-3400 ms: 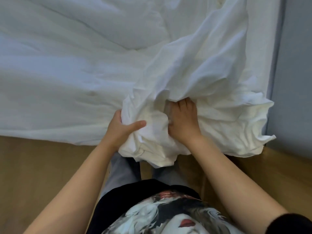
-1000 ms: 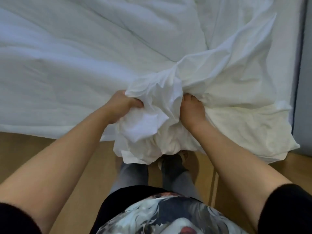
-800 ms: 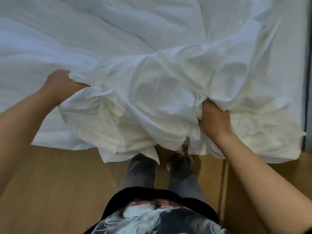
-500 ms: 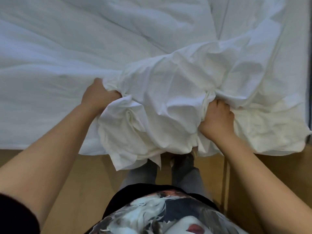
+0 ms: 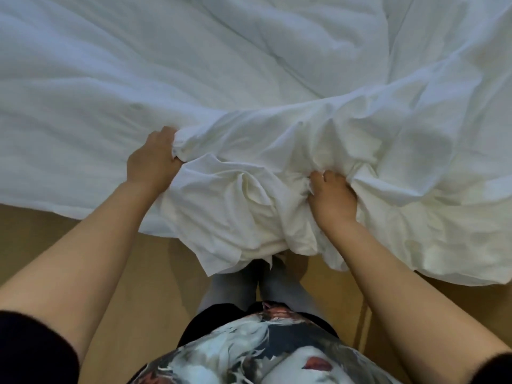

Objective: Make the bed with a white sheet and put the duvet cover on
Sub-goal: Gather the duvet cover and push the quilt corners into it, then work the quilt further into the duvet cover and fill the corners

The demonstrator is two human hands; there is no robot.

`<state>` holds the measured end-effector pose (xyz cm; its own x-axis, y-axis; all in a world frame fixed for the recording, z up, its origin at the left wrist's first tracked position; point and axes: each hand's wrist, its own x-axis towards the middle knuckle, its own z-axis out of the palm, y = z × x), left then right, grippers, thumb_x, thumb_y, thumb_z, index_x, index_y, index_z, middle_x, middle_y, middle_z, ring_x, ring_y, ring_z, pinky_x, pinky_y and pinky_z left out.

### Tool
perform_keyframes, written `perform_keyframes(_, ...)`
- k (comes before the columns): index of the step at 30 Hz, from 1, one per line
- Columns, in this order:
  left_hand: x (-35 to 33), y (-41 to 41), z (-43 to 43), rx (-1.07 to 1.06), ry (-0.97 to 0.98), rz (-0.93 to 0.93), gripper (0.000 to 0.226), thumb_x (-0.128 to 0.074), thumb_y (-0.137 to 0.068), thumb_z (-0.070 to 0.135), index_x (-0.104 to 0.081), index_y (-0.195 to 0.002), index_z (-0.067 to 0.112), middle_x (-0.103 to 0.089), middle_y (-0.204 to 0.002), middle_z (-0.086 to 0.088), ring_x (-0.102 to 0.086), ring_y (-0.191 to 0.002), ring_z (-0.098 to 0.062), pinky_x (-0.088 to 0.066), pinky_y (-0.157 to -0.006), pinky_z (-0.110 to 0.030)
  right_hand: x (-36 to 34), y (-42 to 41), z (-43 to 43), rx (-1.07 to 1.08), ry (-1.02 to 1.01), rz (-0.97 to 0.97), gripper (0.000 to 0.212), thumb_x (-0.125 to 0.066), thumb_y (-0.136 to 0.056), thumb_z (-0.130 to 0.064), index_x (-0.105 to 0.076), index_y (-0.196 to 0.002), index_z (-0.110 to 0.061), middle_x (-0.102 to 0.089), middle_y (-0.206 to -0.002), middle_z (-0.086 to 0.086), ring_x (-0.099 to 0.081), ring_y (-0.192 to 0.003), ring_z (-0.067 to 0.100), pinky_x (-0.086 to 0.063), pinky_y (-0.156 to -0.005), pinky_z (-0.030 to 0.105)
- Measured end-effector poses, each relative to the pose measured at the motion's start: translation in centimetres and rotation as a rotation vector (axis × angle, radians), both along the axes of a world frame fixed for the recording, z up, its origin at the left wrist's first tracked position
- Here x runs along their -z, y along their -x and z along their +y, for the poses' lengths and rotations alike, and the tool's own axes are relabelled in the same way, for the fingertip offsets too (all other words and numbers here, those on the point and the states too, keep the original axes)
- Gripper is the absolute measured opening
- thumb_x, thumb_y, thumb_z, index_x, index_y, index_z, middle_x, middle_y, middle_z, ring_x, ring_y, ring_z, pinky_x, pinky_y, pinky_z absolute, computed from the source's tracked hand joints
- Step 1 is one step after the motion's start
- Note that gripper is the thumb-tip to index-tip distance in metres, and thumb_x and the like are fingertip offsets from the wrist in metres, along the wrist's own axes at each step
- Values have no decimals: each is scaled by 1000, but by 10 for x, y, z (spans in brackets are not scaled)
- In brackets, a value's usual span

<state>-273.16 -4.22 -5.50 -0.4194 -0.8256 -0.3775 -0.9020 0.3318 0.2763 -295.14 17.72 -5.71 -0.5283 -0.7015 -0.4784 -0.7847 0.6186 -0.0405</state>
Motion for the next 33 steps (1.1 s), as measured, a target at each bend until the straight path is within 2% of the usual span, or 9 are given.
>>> perform_keyframes(4, -19, 7, 40, -268, -68, 97, 65, -62, -84, 39, -36, -137, 12, -40, -132, -20, -43, -116, -39, -38, -91, -44, -19, -15, -3, -1, 24, 55, 36, -48, -87, -13, -46, -122, -6, -48, -121, 17, -44, -111, 34, -37, -84, 37)
perform_keyframes(9, -59, -19, 106, -319, -156, 181, 58, -55, -89, 30, -35, -141, 13, -38, -138, -14, -35, -128, -31, -32, -104, -41, -68, -55, -7, -170, 195, -35, 30, -50, -82, -18, -50, -109, -5, -50, -109, 14, -46, -97, 32, -31, -72, 35)
perform_keyframes(11, -75, -45, 129, -350, -197, 203, 52, -53, -91, 30, -39, -138, 13, -43, -136, -10, -39, -125, -27, -35, -102, -39, -86, -77, -12, -280, 240, -119, 29, -50, -85, -19, -52, -111, -5, -53, -109, 13, -49, -97, 31, -38, -77, 36)
perform_keyframes(14, -104, -95, 153, -449, -267, 264, 43, -54, -92, 28, -46, -132, 15, -52, -125, -2, -50, -109, -17, -39, -85, -27, -111, -117, -20, -389, 287, -269, 28, -47, -89, -16, -57, -112, -3, -59, -111, 12, -52, -100, 29, -43, -82, 37)
perform_keyframes(18, -139, -185, 174, -603, -306, 313, 32, -53, -93, 30, -53, -122, 18, -56, -94, 10, -52, -88, -10, -39, -68, -22, -138, -192, -45, -595, 272, -407, 37, -45, -93, -20, -53, -128, -9, -58, -123, 8, -52, -112, 24, -42, -89, 34)
perform_keyframes(20, -150, -233, 181, -657, -294, 318, 32, -53, -93, 29, -53, -122, 16, -53, -89, 13, -53, -86, -10, -41, -70, -23, -146, -235, -63, -708, 216, -447, 39, -46, -94, -23, -50, -131, -12, -57, -127, 6, -49, -118, 23, -39, -93, 32)
perform_keyframes(25, -157, -354, 199, -817, -316, 345, 31, -53, -94, 30, -53, -122, 17, -58, -100, 4, -55, -88, -10, -41, -69, -19, -154, -353, -113, -926, 75, -444, 39, -48, -94, -31, -53, -130, -17, -58, -127, 2, -53, -114, 20, -41, -92, 29)
perform_keyframes(30, -156, -474, 197, -1013, -378, 432, 24, -55, -94, 30, -54, -115, 20, -54, -96, 13, -52, -87, 1, -40, -72, -18, -157, -473, -161, -953, 36, -443, 43, -48, -95, -33, -48, -135, -18, -55, -132, 1, -51, -118, 19, -40, -97, 30)
perform_keyframes(33, -160, -535, 166, -1035, -390, 427, 15, -54, -94, 32, -51, -108, 26, -55, -98, 13, -52, -88, 0, -41, -73, -20, -159, -536, -190, -960, 8, -469, 43, -48, -95, -30, -47, -136, -16, -55, -131, 2, -52, -117, 19, -40, -96, 29)
